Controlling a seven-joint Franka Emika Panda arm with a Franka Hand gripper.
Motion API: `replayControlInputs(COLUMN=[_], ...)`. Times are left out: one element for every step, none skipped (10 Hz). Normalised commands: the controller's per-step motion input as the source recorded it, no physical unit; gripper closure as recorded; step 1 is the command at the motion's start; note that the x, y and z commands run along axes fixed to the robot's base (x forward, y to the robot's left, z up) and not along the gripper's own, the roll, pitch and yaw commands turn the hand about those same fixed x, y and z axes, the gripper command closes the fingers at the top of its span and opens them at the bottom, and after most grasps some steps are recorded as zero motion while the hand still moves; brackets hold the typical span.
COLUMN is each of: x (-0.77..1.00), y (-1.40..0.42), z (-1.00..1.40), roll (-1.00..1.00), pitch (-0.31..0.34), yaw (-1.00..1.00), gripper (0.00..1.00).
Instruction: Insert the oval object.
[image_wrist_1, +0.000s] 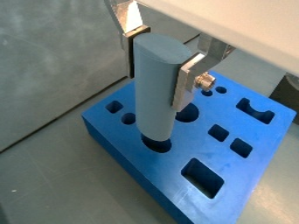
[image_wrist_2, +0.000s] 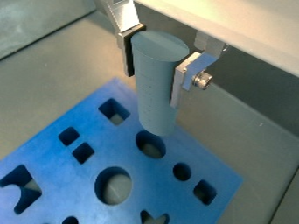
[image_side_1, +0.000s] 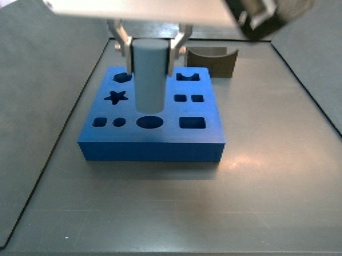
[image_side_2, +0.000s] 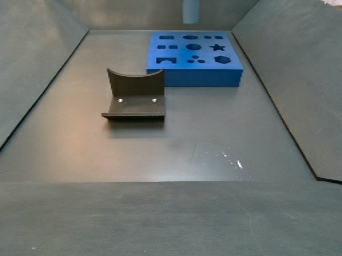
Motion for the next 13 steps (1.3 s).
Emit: replayControlInputs(x=[-0.09, 0.00, 0.02, 0.00, 0.00, 0.01, 0.00, -0.10, -0.09, -0.11, -0.11, -0.08, 0.00], y=[0.10, 0.00, 0.00, 0.14, 0.20, 0.17, 0.12, 0.00, -0.03, -0.01, -0.06, -0.01, 0.00], z=[-0.60, -0.47, -0.43, -0.38, -0.31, -0.30, -0.40, -0.65, -0.55, -0.67, -0.51, -0.17, -0.01], roll=[0.09, 0.02, 0.00, 0.00, 0.01, 0.01, 0.02, -0.12, -0.15, -0.06, 0.00, 0.00, 0.00], pitch=[-0.164, -0.091, -0.076, -0.060, -0.017, -0.004, -0.074, -0.249, -0.284, -0.296, -0.267, -0.143, -0.006], yaw=[-0.06, -0.03, 0.00, 0.00, 0.00, 0.00, 0.00, 0.00, -0.02, -0.06, 0.00, 0.03, 0.00], gripper=[1.00, 1.00, 1.00, 1.00, 1.00, 1.00, 1.00, 1.00, 1.00, 1.00, 1.00, 1.00, 1.00])
